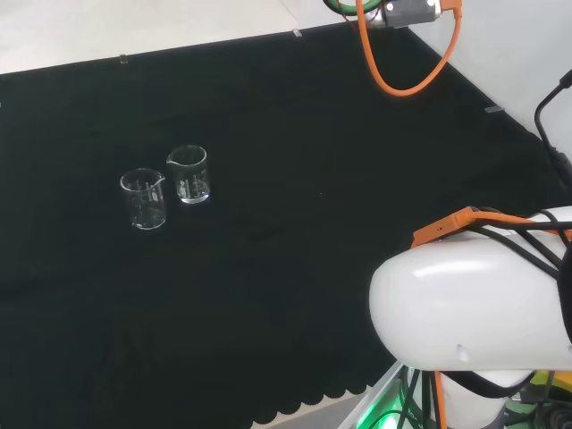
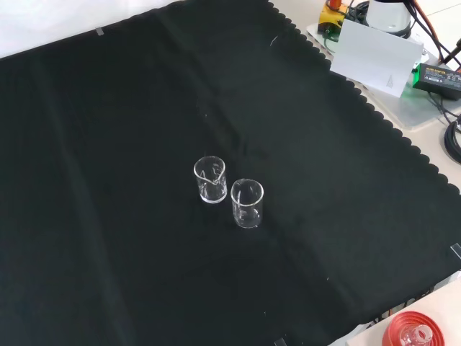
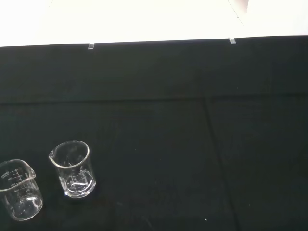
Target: Pick up the beaker on the right.
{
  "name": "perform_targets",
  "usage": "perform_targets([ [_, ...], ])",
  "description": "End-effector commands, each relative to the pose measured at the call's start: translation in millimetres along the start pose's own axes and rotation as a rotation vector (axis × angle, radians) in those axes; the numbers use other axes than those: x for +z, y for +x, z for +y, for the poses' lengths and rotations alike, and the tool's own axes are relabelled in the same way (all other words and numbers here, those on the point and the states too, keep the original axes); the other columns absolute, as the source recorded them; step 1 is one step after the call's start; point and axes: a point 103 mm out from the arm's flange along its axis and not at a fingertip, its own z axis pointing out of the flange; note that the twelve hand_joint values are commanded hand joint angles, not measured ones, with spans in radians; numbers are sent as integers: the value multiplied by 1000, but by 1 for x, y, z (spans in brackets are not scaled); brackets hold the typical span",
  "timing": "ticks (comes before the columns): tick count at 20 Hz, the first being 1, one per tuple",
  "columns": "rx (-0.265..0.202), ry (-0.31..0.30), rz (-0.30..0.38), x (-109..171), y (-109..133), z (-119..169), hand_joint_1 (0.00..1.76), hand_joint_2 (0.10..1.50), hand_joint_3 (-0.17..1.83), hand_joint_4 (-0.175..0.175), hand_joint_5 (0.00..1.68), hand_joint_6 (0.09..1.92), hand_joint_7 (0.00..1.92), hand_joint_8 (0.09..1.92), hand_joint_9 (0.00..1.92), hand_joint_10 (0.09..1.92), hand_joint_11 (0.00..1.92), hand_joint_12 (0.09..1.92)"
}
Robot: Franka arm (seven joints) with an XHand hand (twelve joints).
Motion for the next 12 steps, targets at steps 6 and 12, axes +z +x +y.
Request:
perform_targets([
  [6, -11, -23, -38, -19, 2, -12, 122, 1339, 266, -37, 282, 87, 216, 87, 145, 676, 0, 1140],
  [12, 10, -15, -22, -12, -13, -5, 120, 1341, 263, -38, 287, 87, 220, 87, 153, 675, 0, 1141],
])
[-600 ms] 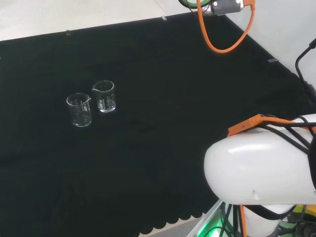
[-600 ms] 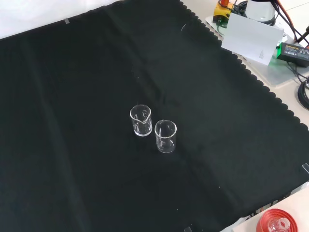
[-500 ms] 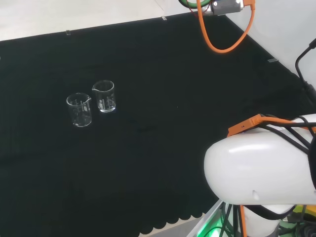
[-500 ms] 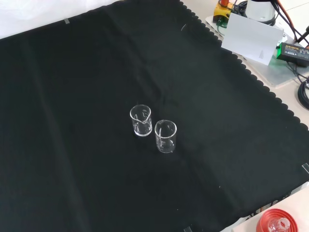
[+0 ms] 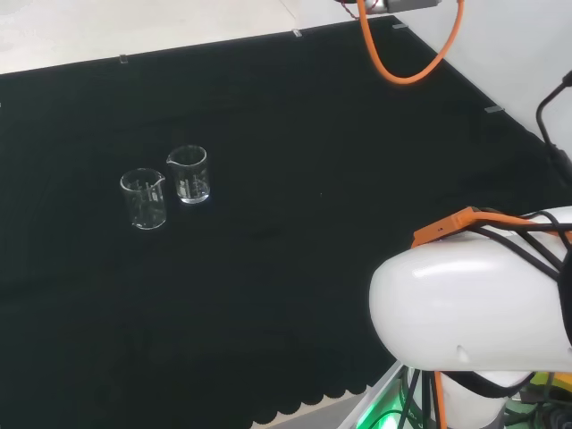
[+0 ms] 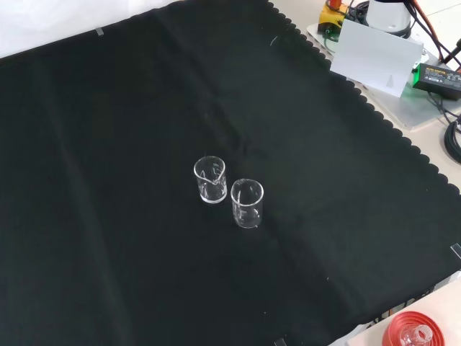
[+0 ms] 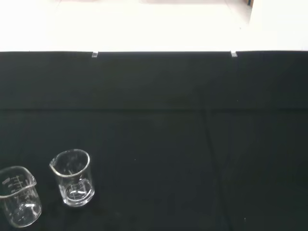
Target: Pick up the beaker on the right.
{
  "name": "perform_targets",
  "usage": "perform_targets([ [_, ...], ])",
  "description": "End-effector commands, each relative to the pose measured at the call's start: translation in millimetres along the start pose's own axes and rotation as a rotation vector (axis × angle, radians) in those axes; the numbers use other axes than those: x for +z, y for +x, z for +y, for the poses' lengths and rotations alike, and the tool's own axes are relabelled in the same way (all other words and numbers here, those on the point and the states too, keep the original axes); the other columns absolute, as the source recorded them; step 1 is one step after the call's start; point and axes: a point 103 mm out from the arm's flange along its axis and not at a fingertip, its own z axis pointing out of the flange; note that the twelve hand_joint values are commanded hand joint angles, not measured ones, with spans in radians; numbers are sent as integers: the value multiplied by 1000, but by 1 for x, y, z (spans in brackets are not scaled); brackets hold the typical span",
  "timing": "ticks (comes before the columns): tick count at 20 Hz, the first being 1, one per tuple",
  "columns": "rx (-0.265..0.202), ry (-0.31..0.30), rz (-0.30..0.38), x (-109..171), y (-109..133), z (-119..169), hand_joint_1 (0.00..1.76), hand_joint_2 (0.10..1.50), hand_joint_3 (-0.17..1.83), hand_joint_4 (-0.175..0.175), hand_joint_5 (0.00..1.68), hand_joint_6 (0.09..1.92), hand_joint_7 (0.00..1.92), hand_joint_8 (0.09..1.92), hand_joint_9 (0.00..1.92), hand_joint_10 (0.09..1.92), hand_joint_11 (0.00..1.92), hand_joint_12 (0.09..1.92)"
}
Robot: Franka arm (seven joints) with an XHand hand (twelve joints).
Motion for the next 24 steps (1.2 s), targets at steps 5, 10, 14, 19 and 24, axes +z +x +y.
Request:
perform_targets([
  [5, 45, 37, 15, 21, -19, 2, 141, 1313, 245, -41, 271, 87, 227, 87, 160, 670, 0, 1146],
  [10, 68, 49, 30, 37, -28, 8, 171, 1285, 233, -45, 252, 87, 230, 87, 163, 668, 0, 1147],
  [14, 78, 52, 46, 52, -30, 28, 182, 1278, 231, -47, 248, 87, 233, 87, 165, 668, 0, 1148],
  [19, 52, 67, 69, 85, -26, 77, 200, 1264, 228, -48, 249, 87, 238, 87, 169, 669, 0, 1151],
  [24, 20, 79, 86, 109, -21, 116, 217, 1254, 227, -50, 247, 87, 238, 87, 170, 669, 0, 1147],
])
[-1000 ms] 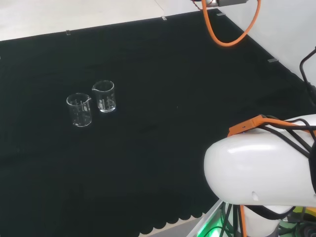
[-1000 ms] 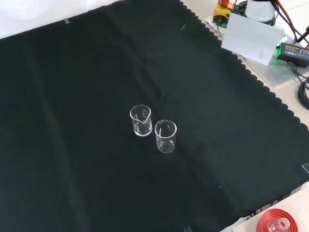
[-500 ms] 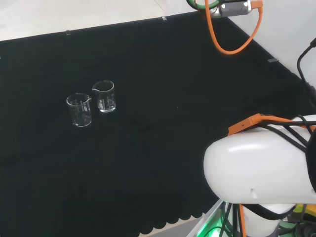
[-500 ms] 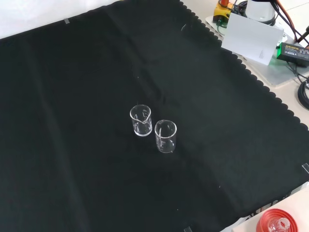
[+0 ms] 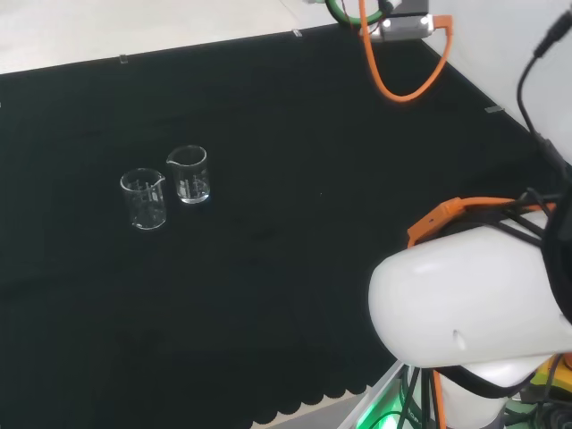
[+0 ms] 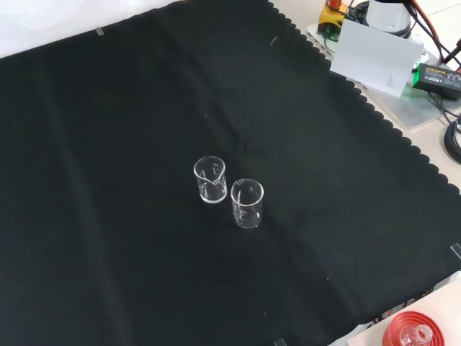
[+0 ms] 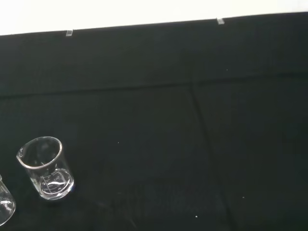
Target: Pick up the beaker on the right.
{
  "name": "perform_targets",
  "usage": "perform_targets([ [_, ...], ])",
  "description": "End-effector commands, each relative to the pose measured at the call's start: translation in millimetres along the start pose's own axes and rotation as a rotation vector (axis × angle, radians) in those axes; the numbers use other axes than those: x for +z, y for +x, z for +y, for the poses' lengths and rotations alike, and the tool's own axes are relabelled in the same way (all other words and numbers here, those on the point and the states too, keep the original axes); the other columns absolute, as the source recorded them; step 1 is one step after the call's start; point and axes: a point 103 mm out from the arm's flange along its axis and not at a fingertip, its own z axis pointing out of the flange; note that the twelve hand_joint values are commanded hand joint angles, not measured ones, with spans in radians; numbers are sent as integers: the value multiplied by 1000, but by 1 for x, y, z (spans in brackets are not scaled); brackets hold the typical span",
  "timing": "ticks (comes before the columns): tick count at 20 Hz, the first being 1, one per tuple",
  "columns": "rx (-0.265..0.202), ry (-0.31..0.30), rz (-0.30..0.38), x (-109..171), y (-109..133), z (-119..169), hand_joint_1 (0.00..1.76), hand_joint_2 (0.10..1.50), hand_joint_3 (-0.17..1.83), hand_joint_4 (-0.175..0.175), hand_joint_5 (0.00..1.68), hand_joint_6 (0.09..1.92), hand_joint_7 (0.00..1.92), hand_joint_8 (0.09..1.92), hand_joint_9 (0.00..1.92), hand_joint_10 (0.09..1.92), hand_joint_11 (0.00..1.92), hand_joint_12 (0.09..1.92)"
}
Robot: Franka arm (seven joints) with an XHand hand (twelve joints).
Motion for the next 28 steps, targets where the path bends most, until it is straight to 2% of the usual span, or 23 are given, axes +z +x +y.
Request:
perform_targets([
  [1, -44, 5, 38, 38, 8, 72, 221, 1251, 227, -51, 247, 87, 238, 87, 169, 669, 0, 1146],
  [13, -116, 37, 108, 101, 10, 125, 260, 1227, 227, -54, 249, 87, 247, 87, 178, 674, 0, 1145],
  [24, -210, 50, 153, 152, 27, 155, 427, 1083, 217, -57, 265, 87, 283, 115, 215, 680, 0, 1145],
  [28, -238, 64, 176, 171, 32, 163, 509, 942, 372, -60, 283, 87, 220, 356, 254, 686, 0, 1185],
])
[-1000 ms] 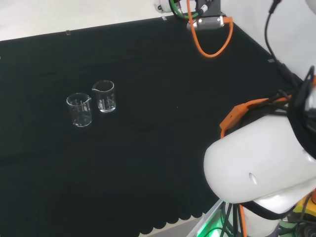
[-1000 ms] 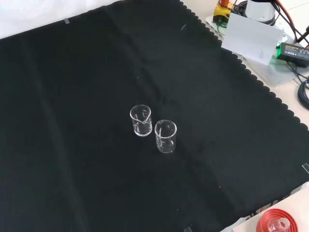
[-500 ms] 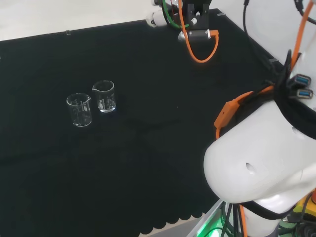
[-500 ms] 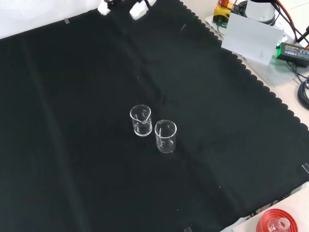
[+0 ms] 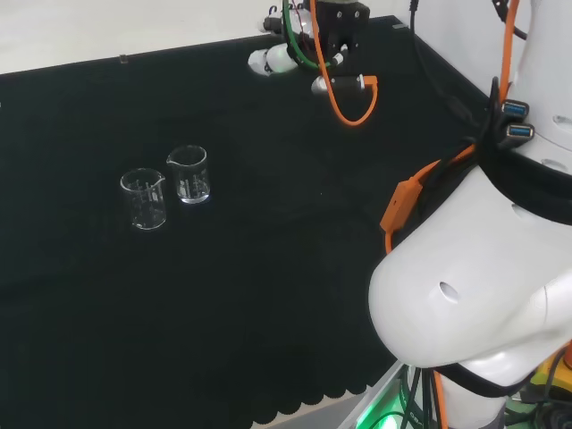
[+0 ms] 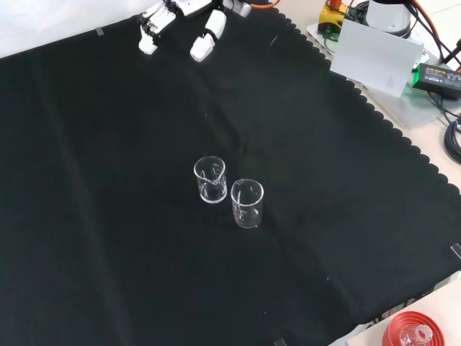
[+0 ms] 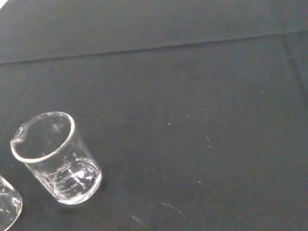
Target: Pick up the beaker on the right.
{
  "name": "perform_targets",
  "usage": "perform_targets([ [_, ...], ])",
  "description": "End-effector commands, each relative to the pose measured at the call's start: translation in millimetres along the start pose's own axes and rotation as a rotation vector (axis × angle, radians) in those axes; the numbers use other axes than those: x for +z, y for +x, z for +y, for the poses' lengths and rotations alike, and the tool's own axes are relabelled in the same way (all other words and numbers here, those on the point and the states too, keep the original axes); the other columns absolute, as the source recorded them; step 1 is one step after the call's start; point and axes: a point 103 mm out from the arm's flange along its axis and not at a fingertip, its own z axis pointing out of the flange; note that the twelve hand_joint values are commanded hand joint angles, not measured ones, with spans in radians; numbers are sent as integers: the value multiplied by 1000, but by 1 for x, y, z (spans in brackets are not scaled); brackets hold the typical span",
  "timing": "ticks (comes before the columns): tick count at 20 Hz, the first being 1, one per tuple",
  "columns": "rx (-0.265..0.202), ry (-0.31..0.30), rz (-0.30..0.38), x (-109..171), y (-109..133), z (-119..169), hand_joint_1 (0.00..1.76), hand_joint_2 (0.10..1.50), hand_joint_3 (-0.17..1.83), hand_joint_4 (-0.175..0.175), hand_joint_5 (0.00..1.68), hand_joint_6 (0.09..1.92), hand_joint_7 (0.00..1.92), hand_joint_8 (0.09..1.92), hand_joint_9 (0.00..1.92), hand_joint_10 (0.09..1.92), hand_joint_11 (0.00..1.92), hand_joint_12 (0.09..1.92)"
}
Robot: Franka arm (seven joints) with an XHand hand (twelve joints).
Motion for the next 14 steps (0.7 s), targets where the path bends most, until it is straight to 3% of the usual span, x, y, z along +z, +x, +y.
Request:
perform_targets([
  [1, -50, 0, 46, 27, 3, 22, 524, 905, 413, -61, 285, 87, 197, 427, 258, 689, 0, 1197],
  [5, -66, 67, 79, 43, 5, 32, 556, 796, 482, -64, 287, 87, 154, 558, 269, 700, 0, 1199],
  [14, -132, 111, 157, 73, 5, 50, 632, 668, 486, -71, 258, 87, 132, 600, 248, 705, 0, 1129],
])
